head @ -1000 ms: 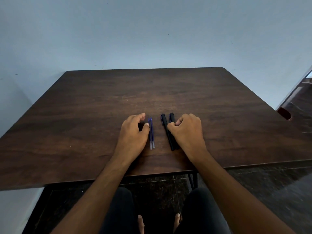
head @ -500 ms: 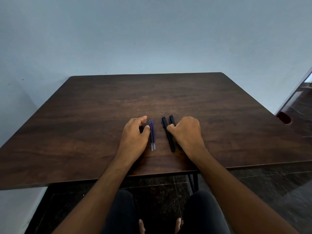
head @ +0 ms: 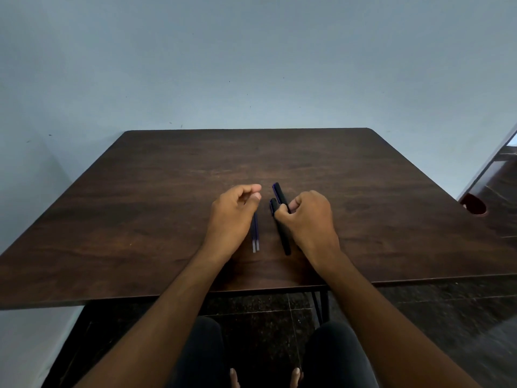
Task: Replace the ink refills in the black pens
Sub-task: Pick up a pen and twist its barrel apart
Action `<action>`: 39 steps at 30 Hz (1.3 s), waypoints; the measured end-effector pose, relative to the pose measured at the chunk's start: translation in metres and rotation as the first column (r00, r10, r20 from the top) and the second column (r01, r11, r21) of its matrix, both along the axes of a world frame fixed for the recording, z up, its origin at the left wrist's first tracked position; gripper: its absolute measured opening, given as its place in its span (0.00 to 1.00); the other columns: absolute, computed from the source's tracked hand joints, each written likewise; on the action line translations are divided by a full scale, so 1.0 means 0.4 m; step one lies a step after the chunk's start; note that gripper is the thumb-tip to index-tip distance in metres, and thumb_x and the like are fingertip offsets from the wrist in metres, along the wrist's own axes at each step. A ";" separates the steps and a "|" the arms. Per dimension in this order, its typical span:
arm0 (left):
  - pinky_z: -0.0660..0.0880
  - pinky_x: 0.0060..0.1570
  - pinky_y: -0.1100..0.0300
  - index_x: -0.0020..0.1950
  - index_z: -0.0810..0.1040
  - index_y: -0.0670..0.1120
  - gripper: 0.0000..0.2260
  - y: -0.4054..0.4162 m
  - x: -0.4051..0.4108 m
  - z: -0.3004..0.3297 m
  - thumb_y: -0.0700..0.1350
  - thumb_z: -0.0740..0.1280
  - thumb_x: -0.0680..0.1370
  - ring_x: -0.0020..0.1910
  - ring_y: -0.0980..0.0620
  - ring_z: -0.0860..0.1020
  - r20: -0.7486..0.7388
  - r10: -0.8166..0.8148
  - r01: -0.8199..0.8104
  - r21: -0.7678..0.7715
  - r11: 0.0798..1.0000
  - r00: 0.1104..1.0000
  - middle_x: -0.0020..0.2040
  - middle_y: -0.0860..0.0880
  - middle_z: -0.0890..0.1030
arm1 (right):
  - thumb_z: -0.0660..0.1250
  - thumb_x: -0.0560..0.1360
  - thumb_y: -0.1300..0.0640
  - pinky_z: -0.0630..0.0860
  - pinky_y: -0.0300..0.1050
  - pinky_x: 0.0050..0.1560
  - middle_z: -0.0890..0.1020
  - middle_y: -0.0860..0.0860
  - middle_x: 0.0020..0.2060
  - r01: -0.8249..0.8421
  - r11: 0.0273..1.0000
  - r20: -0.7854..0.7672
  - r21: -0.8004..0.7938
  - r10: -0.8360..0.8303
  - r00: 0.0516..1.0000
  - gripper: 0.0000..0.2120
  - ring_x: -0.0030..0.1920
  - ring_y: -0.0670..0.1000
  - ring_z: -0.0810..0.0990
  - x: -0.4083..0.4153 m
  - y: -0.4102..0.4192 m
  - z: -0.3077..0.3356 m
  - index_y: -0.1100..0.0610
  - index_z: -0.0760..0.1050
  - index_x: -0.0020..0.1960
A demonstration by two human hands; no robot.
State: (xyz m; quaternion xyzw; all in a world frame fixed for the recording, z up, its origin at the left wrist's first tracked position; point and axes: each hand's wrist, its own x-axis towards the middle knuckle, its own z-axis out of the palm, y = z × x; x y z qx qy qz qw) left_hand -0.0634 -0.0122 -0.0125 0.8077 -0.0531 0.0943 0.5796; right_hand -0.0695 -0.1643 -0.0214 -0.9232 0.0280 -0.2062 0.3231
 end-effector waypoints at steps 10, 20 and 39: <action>0.81 0.51 0.50 0.51 0.83 0.33 0.13 -0.024 -0.009 0.040 0.44 0.72 0.77 0.44 0.45 0.81 -0.202 -0.152 0.029 -0.509 0.860 0.968 0.46 0.37 0.84 | 0.74 0.72 0.56 0.67 0.41 0.43 0.75 0.49 0.37 -0.062 0.997 0.202 -0.053 0.071 0.977 0.09 0.42 0.49 0.73 -0.056 0.042 0.063 0.57 0.75 0.39; 0.81 0.50 0.56 0.48 0.86 0.38 0.06 -0.006 -0.021 0.053 0.41 0.73 0.76 0.41 0.51 0.82 -0.109 -0.068 0.006 -0.485 0.875 0.992 0.41 0.43 0.86 | 0.72 0.77 0.55 0.78 0.34 0.38 0.85 0.43 0.36 -0.215 0.905 0.164 0.368 0.164 0.973 0.03 0.35 0.40 0.83 -0.066 0.046 0.065 0.53 0.84 0.49; 0.82 0.46 0.55 0.42 0.85 0.39 0.04 -0.008 -0.009 0.083 0.40 0.76 0.74 0.35 0.52 0.81 -0.208 0.040 -0.146 -0.521 0.841 0.977 0.32 0.47 0.84 | 0.72 0.78 0.57 0.83 0.44 0.47 0.88 0.51 0.43 -0.292 0.898 0.232 0.330 0.223 0.947 0.07 0.45 0.50 0.87 -0.026 0.050 0.052 0.57 0.86 0.52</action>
